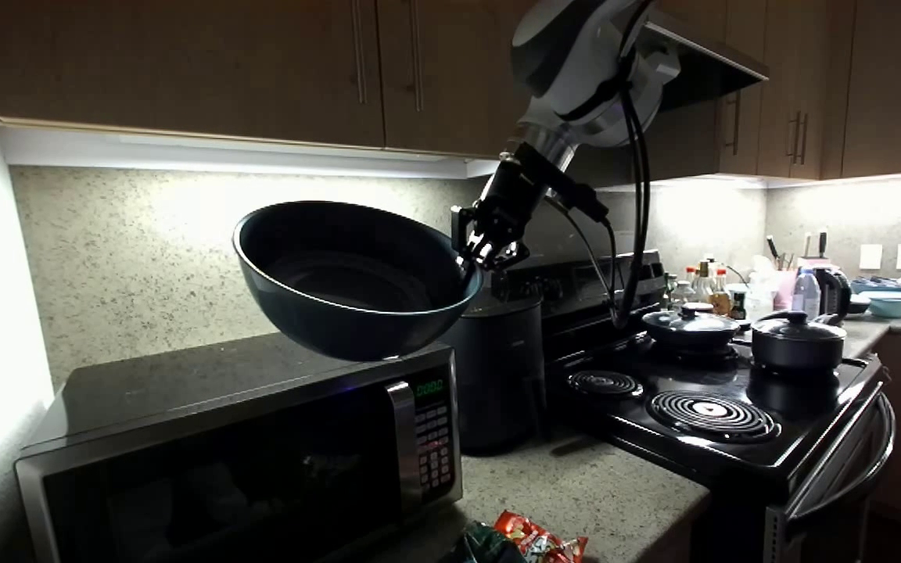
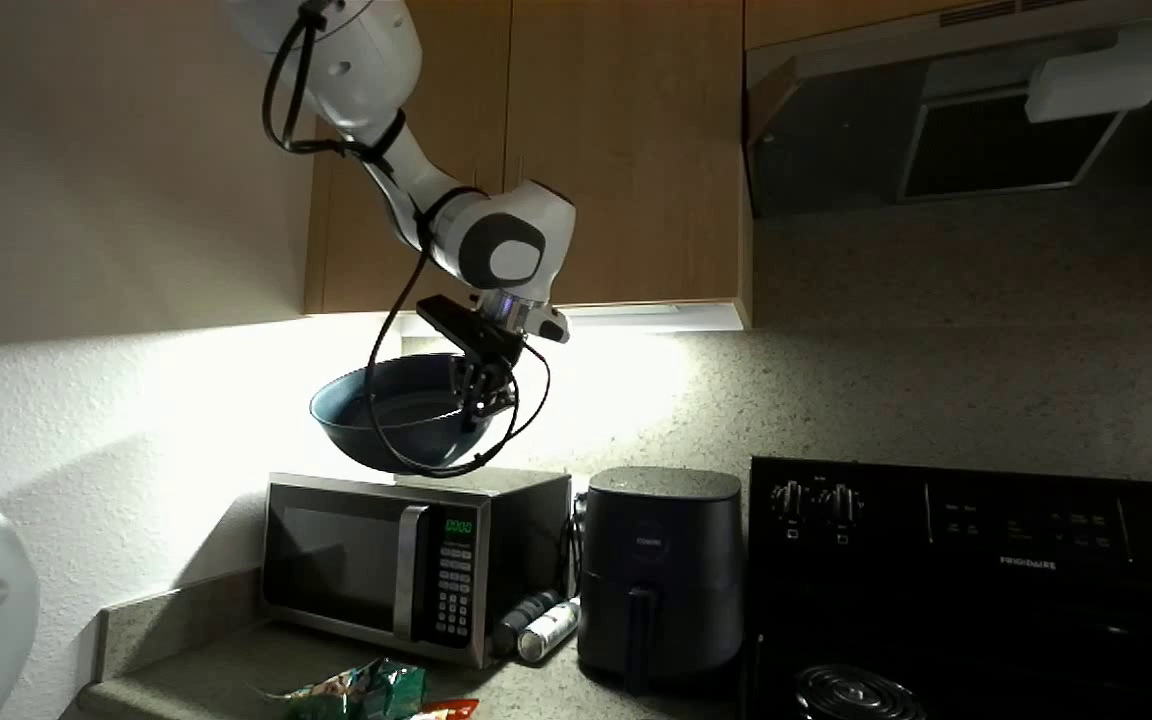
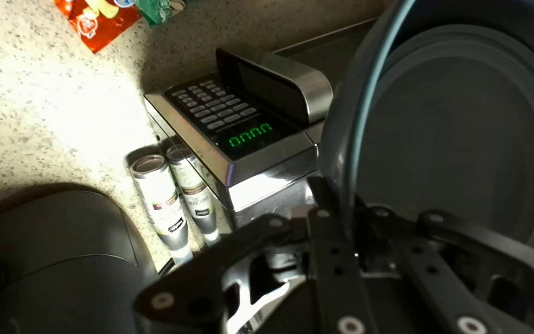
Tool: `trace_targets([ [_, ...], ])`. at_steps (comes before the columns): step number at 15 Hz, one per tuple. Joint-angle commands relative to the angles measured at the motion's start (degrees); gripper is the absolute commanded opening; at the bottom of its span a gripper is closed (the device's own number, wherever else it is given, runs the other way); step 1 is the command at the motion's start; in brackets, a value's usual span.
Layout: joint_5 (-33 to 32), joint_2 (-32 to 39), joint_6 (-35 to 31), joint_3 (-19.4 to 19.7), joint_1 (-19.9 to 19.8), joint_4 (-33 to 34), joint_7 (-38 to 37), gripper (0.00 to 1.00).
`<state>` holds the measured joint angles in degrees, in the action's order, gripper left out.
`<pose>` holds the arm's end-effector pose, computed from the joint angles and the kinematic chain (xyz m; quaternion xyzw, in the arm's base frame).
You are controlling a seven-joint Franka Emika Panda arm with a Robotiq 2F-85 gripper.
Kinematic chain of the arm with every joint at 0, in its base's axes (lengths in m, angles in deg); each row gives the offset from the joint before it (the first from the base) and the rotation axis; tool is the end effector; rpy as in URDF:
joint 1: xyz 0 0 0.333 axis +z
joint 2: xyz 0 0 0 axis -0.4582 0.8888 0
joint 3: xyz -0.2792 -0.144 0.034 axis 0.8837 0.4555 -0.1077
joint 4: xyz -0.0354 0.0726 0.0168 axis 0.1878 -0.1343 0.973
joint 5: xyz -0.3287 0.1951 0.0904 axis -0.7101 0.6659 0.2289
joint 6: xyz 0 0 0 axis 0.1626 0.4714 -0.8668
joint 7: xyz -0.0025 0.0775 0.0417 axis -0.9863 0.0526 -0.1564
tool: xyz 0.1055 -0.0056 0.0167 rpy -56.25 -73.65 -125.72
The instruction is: Put the bowl on the microwave
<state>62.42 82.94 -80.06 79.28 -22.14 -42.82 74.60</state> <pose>0.5760 0.0599 0.5095 -0.9538 0.1090 -0.1078 0.2583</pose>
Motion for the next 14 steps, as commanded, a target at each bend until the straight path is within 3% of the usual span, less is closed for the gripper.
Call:
trace_targets([
  [1,0.26,1.18,-0.72,-0.55,-1.92,-0.09,-0.14,0.02],
  [14,0.02,8.32,-7.97,-3.09,-1.89,7.29,-1.45,0.02],
])
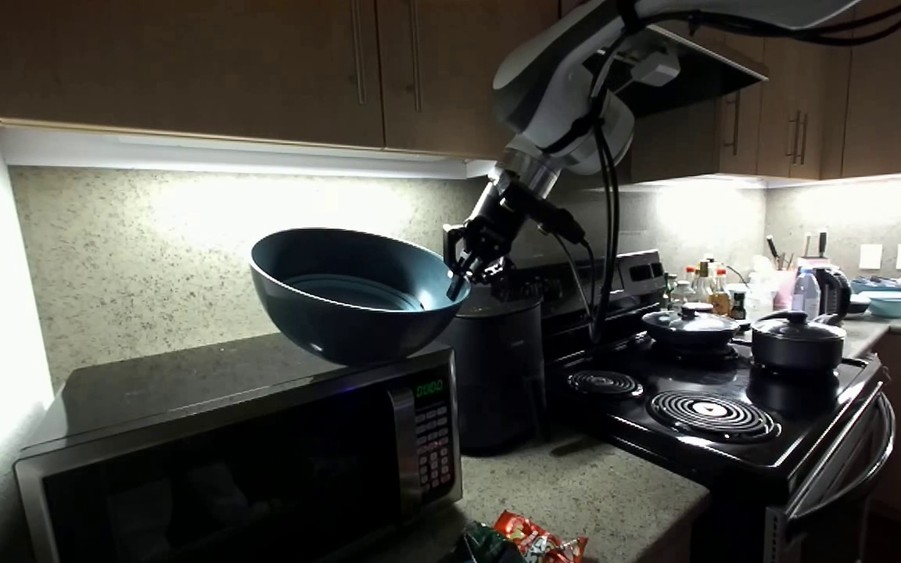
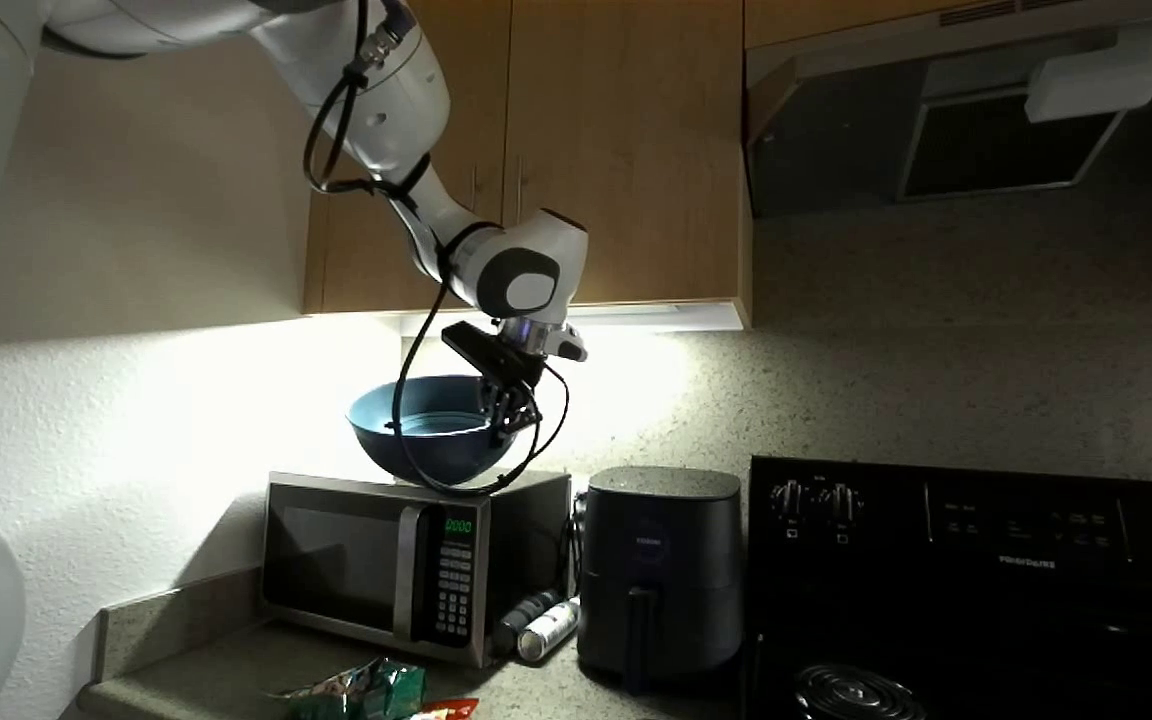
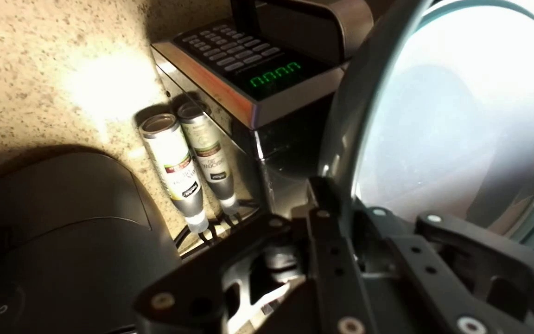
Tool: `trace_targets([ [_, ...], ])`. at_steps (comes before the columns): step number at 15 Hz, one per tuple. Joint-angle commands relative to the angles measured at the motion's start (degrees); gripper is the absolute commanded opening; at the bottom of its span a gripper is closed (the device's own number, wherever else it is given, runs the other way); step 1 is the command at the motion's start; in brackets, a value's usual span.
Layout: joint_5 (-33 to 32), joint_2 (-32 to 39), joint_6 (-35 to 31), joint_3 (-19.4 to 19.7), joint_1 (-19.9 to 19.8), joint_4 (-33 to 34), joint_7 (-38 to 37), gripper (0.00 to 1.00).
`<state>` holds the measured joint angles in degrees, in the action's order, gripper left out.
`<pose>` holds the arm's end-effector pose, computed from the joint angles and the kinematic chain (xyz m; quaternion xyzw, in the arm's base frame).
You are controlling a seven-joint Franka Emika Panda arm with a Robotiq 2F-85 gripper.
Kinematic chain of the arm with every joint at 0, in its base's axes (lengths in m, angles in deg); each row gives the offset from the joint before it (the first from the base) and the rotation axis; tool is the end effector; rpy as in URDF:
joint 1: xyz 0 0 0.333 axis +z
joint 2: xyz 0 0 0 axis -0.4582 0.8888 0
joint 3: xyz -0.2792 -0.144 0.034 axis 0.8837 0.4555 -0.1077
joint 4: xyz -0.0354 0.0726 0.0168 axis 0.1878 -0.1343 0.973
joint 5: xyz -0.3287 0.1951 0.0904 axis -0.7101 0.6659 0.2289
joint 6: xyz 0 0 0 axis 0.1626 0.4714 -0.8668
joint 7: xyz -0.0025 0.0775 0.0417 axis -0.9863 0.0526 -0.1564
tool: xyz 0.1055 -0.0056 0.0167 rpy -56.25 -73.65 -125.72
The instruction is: Put the bowl on the microwave
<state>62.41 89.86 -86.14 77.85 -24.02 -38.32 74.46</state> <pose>0.6158 0.0498 0.4865 -0.9495 0.1324 -0.1392 0.2482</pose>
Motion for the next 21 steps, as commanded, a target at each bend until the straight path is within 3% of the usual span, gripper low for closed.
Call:
trace_targets([
  [1,-0.45,1.99,-2.74,-2.33,0.46,3.69,-1.73,0.32],
  [2,-0.79,2.08,-3.78,-2.88,0.71,4.03,-1.14,0.32],
  [12,0.13,-0.02,-7.11,-4.51,0.61,4.69,-1.09,0.96],
  [17,-2.10,-6.99,-6.48,-2.56,-0.58,-1.68,-4.15,1.00],
  [21,-1.24,-13.38,-1.03,0.24,-2.41,-8.91,-3.03,1.00],
])
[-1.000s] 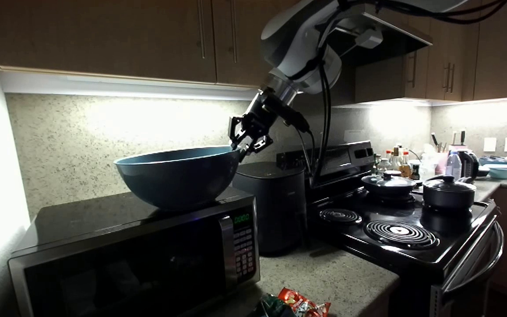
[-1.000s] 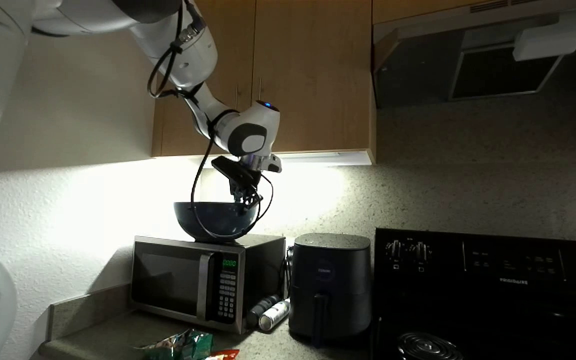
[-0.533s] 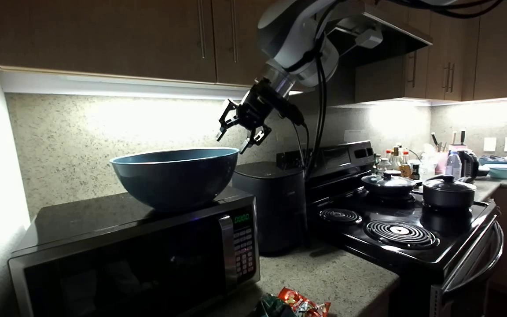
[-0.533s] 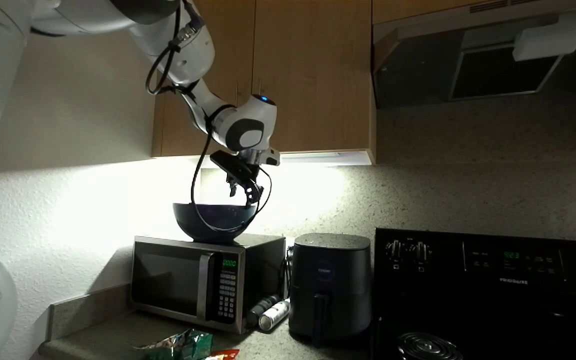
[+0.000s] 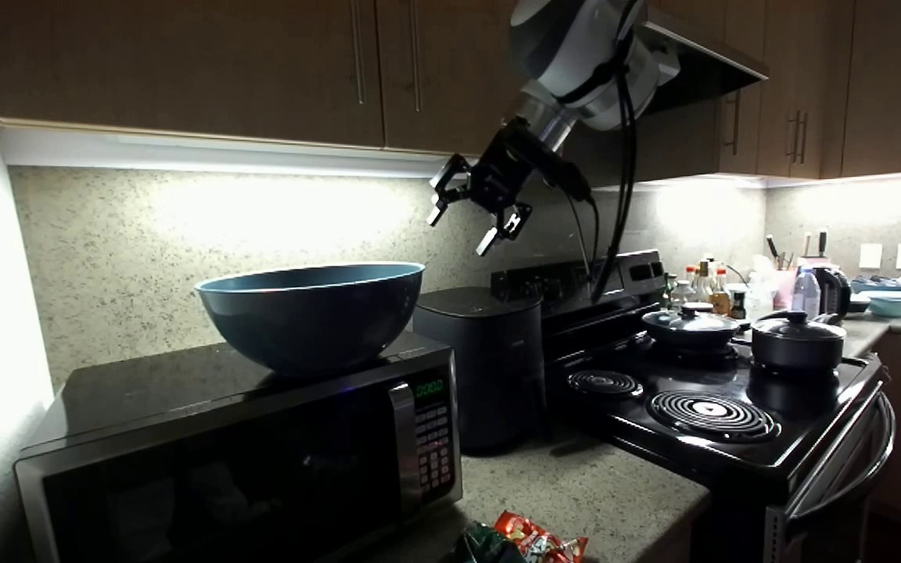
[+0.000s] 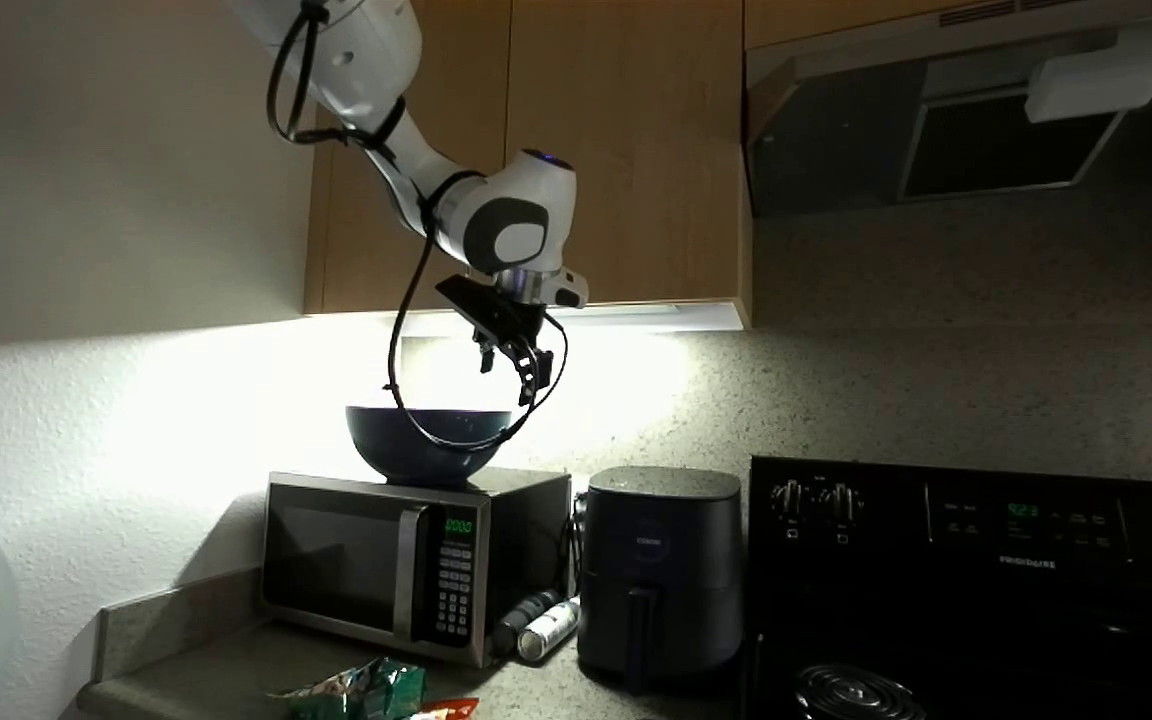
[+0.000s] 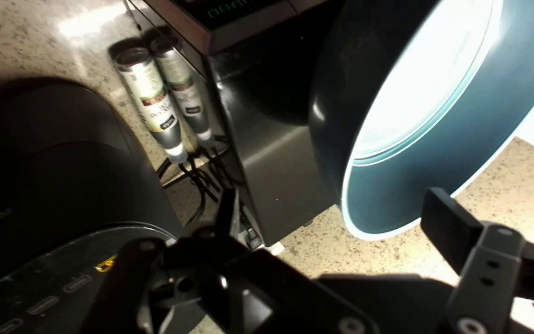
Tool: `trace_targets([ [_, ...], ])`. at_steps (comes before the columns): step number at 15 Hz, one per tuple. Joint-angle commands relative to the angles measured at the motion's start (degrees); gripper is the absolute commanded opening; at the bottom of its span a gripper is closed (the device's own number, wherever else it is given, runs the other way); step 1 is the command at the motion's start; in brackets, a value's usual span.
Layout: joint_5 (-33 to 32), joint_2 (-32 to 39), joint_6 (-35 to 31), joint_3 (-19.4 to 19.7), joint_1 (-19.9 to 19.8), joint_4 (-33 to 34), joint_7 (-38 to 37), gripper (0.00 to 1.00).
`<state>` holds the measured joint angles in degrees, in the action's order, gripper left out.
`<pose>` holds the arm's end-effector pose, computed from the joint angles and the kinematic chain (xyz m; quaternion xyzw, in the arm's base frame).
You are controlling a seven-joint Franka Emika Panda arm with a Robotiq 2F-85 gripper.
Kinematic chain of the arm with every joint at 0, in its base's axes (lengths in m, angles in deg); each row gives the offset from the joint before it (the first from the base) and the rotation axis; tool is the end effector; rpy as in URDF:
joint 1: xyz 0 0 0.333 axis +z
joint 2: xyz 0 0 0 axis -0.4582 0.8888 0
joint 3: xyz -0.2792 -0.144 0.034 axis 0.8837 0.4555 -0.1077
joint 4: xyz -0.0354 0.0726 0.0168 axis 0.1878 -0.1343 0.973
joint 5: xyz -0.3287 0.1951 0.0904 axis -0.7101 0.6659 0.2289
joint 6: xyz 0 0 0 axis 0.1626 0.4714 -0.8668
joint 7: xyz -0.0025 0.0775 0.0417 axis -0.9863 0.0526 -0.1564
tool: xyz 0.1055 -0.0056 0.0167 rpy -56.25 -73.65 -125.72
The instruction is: Put the bowl on the microwave
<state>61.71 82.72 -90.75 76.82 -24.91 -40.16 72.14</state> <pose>0.5932 0.0438 0.5538 -0.9322 0.1458 -0.2156 0.2514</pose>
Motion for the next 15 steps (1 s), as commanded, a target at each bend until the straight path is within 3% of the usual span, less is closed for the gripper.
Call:
trace_targets([
  [1,-0.04,-7.13,5.68,2.12,-1.92,-8.34,-0.15,1.00],
  [3,2.20,-7.99,8.87,3.74,-2.35,-9.90,2.30,1.00],
  [6,4.39,-7.46,8.27,4.99,-2.14,-11.12,5.14,1.00],
  [11,4.26,-4.57,7.40,3.34,-0.52,-10.06,7.69,1.00],
  [15,3.11,-4.68,8.03,2.82,-0.85,-10.12,5.34,1.00],
])
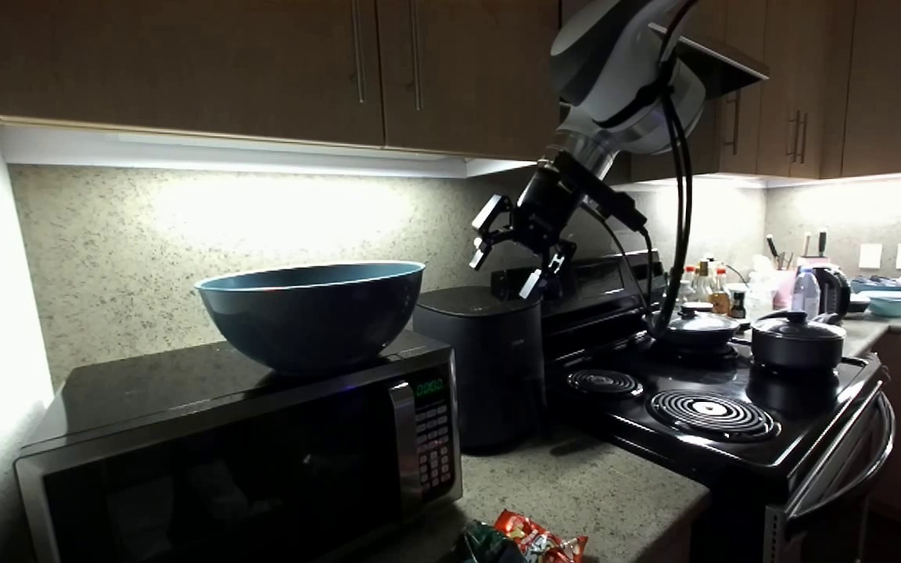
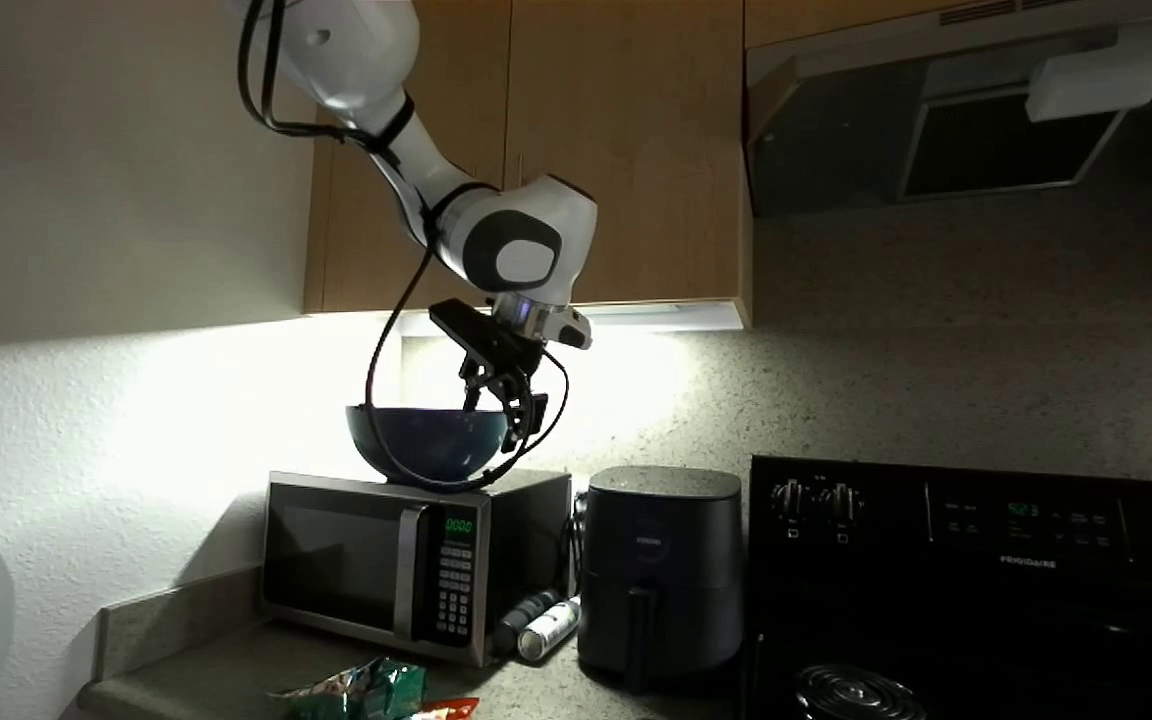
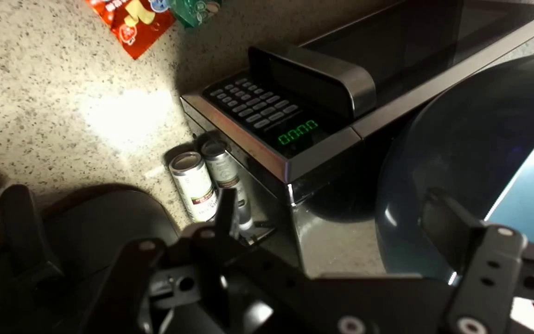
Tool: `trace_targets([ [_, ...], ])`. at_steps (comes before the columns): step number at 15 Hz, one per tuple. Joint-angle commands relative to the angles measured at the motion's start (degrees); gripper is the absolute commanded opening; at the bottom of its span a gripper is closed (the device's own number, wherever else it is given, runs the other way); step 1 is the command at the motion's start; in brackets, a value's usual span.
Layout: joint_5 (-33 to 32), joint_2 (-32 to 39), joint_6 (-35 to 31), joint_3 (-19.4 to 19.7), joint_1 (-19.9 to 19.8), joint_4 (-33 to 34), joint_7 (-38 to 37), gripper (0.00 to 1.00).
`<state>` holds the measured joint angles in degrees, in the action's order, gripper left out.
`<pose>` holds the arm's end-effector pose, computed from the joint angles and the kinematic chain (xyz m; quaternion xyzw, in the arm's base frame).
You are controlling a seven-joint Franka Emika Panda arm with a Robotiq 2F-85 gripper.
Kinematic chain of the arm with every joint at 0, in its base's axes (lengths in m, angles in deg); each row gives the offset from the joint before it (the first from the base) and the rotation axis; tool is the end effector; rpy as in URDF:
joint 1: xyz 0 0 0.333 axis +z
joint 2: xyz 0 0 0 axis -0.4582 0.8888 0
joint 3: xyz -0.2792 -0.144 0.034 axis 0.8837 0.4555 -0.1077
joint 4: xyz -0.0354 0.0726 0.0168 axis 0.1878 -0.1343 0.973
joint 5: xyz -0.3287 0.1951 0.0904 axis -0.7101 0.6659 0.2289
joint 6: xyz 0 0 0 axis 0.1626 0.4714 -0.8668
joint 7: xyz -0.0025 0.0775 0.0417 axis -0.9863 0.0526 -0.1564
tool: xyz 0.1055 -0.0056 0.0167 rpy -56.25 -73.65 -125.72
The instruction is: Put the bowl on the microwave
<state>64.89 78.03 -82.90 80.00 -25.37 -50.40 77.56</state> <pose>0.5483 0.0170 0.4968 -0.9464 0.1402 -0.1238 0.2633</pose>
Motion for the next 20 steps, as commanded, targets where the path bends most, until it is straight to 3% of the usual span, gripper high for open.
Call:
trace_targets([
  [1,-0.06,0.00,0.17,-0.30,-0.47,0.14,-0.08,1.00],
  [9,-0.53,5.75,-4.72,-3.30,2.02,5.70,2.30,1.00],
  [20,-2.38,16.18,-4.57,-7.10,2.85,15.90,1.19,1.00],
])
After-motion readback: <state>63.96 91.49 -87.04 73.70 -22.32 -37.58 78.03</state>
